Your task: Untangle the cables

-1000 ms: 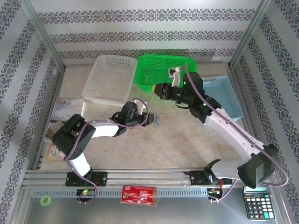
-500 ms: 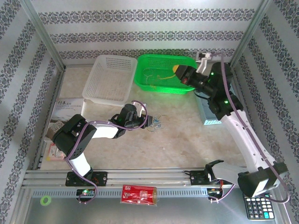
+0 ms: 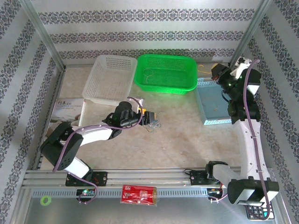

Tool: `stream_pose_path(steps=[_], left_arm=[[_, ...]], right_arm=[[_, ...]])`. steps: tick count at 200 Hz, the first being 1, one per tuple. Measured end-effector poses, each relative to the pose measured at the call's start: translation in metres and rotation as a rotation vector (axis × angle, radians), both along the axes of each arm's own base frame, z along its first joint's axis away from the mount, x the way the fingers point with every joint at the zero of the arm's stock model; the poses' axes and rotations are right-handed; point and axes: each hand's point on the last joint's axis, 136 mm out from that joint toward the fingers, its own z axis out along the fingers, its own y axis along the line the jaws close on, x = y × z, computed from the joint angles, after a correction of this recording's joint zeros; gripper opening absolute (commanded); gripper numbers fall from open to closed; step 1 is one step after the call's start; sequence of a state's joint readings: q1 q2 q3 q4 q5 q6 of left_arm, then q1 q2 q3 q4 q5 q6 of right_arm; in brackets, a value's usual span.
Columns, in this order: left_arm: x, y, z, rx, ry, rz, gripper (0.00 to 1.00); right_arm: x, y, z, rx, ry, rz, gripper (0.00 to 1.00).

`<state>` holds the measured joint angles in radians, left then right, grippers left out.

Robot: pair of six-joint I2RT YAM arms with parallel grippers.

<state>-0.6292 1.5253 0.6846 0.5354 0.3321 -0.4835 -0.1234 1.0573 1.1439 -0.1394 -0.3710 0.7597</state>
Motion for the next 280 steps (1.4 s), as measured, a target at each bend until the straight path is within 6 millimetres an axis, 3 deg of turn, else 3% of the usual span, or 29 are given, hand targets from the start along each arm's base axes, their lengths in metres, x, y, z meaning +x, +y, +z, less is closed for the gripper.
stream_pose_path(steps=[61, 95, 115, 136, 159, 193, 211, 221, 280], left_arm=[[-0.008, 0.006, 0.032, -0.044, -0.021, 0.009, 1.0], [-0.009, 0.007, 0.04, -0.054, -0.021, 0.012, 1.0], [-0.009, 0.006, 0.041, -0.058, -0.015, 0.014, 1.0], [-0.008, 0.006, 0.044, -0.06, -0.012, 0.016, 1.0], [-0.005, 0.004, 0.05, -0.067, -0.016, 0.017, 1.0], [-0.004, 0.003, 0.051, -0.076, -0.01, 0.021, 1.0], [-0.004, 0.003, 0.051, -0.079, -0.004, 0.025, 1.0], [-0.004, 0.004, 0.051, -0.08, -0.001, 0.029, 1.0], [-0.001, 0.011, 0.051, -0.066, -0.004, 0.072, 1.0]], right_arm=[[0.024, -0.088, -0.072, -0.042, 0.174, -0.27, 0.0], [0.037, -0.124, -0.111, -0.029, 0.274, -0.357, 0.01], [0.045, -0.139, -0.134, -0.02, 0.322, -0.382, 0.16], [0.053, -0.147, -0.16, -0.002, 0.382, -0.387, 0.41], [0.059, -0.147, -0.181, 0.006, 0.428, -0.365, 0.54], [0.062, -0.138, -0.177, 0.01, 0.413, -0.329, 0.67], [0.062, -0.13, -0.169, 0.011, 0.393, -0.308, 0.83], [0.061, -0.124, -0.161, -0.002, 0.372, -0.289, 0.98], [0.043, -0.079, -0.115, -0.034, 0.238, -0.194, 0.98]])
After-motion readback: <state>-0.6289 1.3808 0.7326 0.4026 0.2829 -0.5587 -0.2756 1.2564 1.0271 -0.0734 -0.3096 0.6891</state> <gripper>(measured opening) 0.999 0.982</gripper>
